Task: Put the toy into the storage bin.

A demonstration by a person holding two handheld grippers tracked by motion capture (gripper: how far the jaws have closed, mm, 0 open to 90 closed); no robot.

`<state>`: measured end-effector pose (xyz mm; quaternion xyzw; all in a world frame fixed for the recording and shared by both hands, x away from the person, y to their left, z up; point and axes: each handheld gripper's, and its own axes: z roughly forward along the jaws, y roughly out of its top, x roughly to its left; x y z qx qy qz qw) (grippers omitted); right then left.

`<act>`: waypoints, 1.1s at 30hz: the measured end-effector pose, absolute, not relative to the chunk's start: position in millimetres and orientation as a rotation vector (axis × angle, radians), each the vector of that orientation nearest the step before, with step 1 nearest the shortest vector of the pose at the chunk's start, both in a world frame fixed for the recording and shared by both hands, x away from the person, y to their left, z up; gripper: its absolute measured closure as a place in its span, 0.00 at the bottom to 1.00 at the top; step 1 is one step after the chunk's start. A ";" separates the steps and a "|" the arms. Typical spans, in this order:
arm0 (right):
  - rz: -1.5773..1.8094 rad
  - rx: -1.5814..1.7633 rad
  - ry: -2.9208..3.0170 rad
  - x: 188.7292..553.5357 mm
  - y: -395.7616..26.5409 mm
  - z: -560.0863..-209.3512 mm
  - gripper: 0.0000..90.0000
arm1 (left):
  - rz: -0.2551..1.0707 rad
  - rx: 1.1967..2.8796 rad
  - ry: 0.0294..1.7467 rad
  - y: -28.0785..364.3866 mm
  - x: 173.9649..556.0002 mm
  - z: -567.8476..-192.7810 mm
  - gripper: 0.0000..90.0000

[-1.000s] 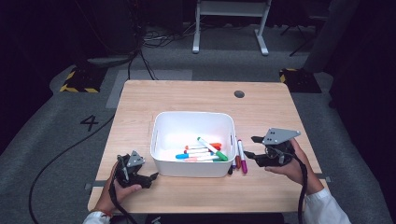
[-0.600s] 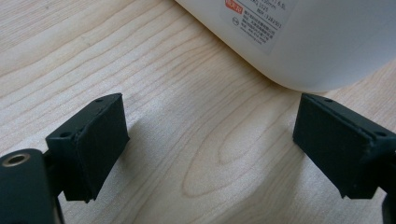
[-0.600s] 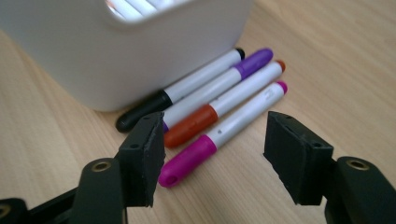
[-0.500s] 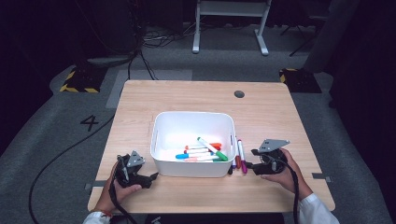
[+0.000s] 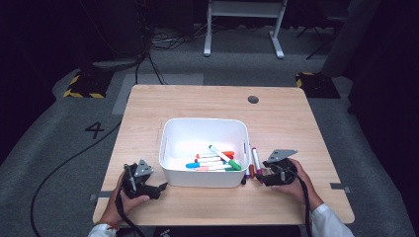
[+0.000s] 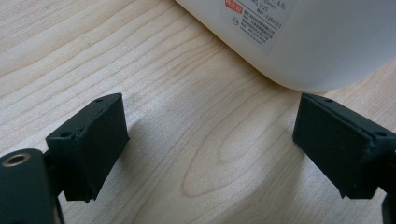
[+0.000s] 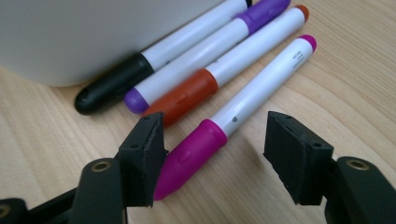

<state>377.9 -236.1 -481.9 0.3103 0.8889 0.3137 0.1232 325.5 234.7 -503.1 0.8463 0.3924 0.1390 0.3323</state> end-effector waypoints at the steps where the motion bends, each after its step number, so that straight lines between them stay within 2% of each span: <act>1: 0.911 0.906 2.589 379.0 -237.4 -483.2 0.43 | 0.366 2.210 1.027 234.7 325.4 -503.1 0.11; 8: 0.902 0.972 2.569 383.8 -249.1 -485.6 0.50 | 0.367 2.209 1.029 234.7 325.3 -503.1 0.11; 18: 0.877 1.124 2.454 390.5 -269.2 -484.6 0.82 | 0.363 2.211 1.025 234.7 325.5 -503.1 0.11; 27: 0.915 1.129 2.433 394.8 -277.6 -484.9 0.84 | 0.367 2.210 1.029 234.7 325.3 -503.1 0.11; 33: 1.011 1.109 2.380 394.7 -287.2 -468.8 0.84 | 0.367 2.210 1.029 234.7 325.4 -503.1 0.11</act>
